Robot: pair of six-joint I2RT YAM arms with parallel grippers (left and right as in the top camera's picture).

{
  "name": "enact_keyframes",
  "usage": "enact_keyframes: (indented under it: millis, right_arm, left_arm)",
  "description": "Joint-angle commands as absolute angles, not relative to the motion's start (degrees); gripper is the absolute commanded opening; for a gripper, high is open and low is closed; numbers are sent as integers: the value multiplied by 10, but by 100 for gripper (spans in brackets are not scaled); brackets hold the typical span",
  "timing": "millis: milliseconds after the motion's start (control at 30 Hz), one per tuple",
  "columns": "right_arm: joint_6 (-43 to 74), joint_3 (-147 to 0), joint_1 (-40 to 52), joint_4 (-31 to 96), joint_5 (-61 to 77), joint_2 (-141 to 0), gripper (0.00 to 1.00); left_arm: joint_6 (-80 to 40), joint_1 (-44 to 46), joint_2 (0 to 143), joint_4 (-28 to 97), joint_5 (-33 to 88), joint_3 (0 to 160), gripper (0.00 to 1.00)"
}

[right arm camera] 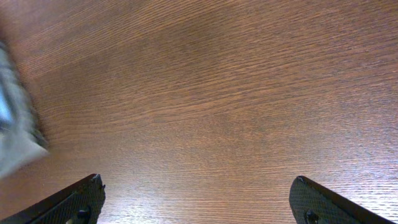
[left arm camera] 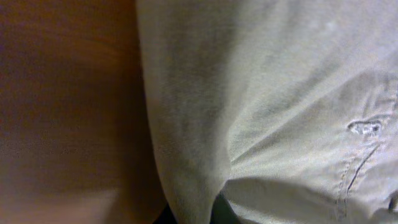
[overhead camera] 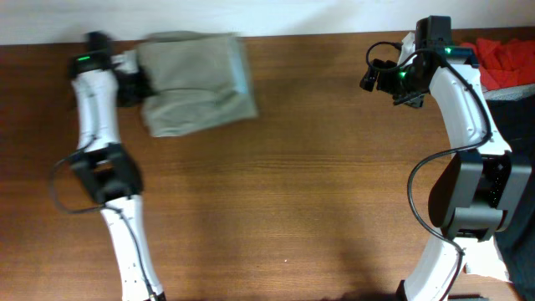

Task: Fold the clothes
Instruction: 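Drag the folded trousers with the left gripper to the table's back-left corner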

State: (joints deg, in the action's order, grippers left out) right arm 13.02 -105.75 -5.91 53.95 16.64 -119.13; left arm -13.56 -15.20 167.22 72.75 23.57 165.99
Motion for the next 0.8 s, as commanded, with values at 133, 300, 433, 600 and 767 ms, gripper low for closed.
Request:
enact_keyframes:
  millis: [133,300,433,600,767]
  right_arm:
    - [124,-1060,-61,540,169,-1195,99]
    - [124,-1060,-61,540,169,-1195,99]
    - [124,-1060,-61,540,169,-1195,99]
    - [124,-1060,-61,540,169,-1195,98]
    - [124,-1060,-61,540,169,-1195,99]
  left_arm:
    - [-292,-366,1691,736,126,1651,9]
    - [-379,-406,1691,755,128,1651,9]
    - [-392,-387,1691,777,128,1651,4]
    - [-466,-337,1691,838,128,1651,3]
    - [-535,-295,1691,926,129,1651,3]
